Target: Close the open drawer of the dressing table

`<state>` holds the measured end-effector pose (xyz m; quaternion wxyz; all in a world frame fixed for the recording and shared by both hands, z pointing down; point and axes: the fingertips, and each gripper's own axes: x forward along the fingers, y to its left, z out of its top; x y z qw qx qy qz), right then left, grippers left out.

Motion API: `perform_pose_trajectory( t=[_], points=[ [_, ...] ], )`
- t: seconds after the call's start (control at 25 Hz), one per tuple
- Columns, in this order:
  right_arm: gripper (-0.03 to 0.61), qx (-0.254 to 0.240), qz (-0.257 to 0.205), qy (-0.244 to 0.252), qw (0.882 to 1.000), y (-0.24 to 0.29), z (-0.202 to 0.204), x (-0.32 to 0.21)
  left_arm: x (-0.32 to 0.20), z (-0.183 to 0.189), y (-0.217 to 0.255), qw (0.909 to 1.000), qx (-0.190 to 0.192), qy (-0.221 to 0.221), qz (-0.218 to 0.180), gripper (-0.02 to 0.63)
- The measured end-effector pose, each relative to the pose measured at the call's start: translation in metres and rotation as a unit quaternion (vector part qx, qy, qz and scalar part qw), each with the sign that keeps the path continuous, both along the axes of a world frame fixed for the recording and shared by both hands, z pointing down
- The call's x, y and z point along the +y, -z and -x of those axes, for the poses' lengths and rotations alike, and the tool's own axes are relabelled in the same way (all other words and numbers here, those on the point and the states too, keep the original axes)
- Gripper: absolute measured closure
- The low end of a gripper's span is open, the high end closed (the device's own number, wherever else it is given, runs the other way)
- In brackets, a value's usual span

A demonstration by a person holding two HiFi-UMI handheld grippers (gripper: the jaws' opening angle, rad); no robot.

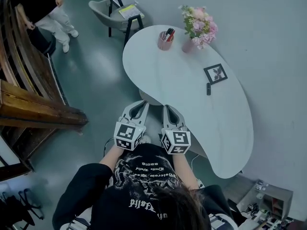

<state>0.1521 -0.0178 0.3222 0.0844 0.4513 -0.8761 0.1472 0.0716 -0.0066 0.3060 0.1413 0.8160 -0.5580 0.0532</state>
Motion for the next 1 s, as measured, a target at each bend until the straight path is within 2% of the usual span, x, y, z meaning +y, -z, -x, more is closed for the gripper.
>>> perform_pose_trajectory(
  t=[0.24, 0.44, 0.64, 1.0],
  points=[
    [0.552, 0.017, -0.007, -0.002, 1.000, -0.002, 0.002, 0.001, -0.001, 0.000, -0.003, 1.0000, 0.003, -0.007, 0.000, 0.581],
    [0.552, 0.020, -0.007, -0.007, 1.000, -0.002, -0.002, 0.002, 0.003, -0.013, -0.009, 0.9993, -0.029, -0.025, -0.002, 0.581],
    [0.553, 0.040, -0.009, -0.005, 0.999, -0.005, -0.004, 0.005, 0.006, -0.022, -0.006, 0.9989, -0.029, -0.036, -0.008, 0.581],
    [0.554, 0.040, -0.009, -0.010, 0.999, -0.008, -0.015, 0.006, 0.005, -0.028, -0.010, 0.9990, -0.011, -0.042, -0.006, 0.584]
  ],
)
